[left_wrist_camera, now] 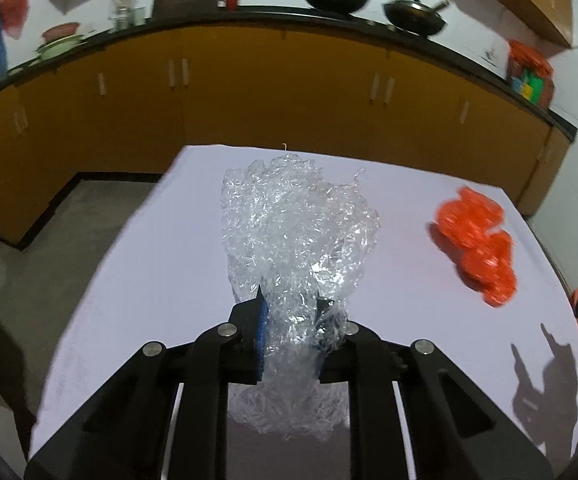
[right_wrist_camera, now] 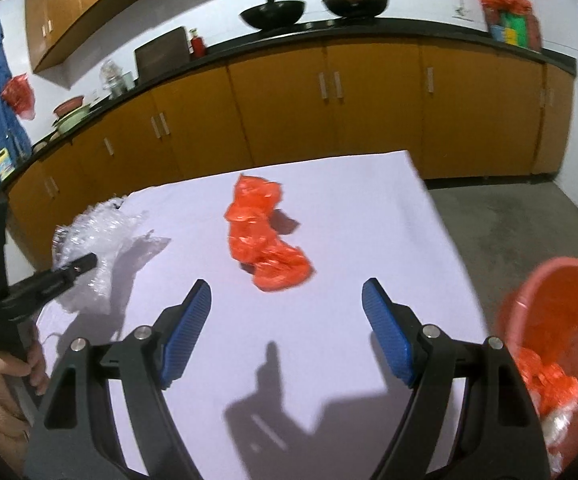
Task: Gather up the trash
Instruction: 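Grasp the bubble wrap with the left tool while the right tool grasps the orange bag, then carry the bubble wrap with the left tool while the right tool carries the orange bag over the wastebasket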
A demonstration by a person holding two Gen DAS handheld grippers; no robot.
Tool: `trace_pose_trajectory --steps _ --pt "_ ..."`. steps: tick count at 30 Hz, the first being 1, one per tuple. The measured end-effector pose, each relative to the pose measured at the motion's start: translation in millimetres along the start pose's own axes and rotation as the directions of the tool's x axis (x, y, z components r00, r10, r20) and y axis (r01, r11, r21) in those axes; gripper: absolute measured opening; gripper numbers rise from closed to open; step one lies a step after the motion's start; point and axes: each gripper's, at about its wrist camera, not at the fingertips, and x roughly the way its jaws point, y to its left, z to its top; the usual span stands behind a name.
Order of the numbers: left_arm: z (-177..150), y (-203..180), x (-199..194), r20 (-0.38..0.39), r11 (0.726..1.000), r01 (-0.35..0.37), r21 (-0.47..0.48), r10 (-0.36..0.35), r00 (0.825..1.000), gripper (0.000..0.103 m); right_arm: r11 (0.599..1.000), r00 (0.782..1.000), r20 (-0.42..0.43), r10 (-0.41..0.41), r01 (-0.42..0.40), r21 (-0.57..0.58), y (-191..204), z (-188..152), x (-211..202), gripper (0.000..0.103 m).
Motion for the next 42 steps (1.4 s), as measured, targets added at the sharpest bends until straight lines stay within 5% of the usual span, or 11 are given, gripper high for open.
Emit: trace_pose_trajectory --steps 18,22,29,42 --pt "5.5 29.6 15.0 -0.004 0.997 -0.061 -0.052 0.061 0.998 0.017 0.991 0.989 -0.145 -0.009 -0.010 -0.130 28.3 28.4 115.7 0.076" --pt "4.9 25.5 14.5 -0.006 0.997 -0.056 -0.048 0.056 0.998 0.017 0.989 0.983 -0.181 -0.011 -0.016 -0.146 28.2 25.4 121.3 0.048" --pt "5.9 16.3 6.9 0.005 0.999 -0.031 -0.035 0.031 1.000 0.017 0.993 0.985 -0.175 0.012 -0.032 -0.112 21.6 17.6 99.4 0.032" --pt "5.3 -38.9 -26.7 0.032 0.995 0.093 0.032 -0.094 0.995 0.017 0.999 0.998 -0.066 -0.001 -0.002 -0.046 -14.3 -5.9 1.7 0.030"
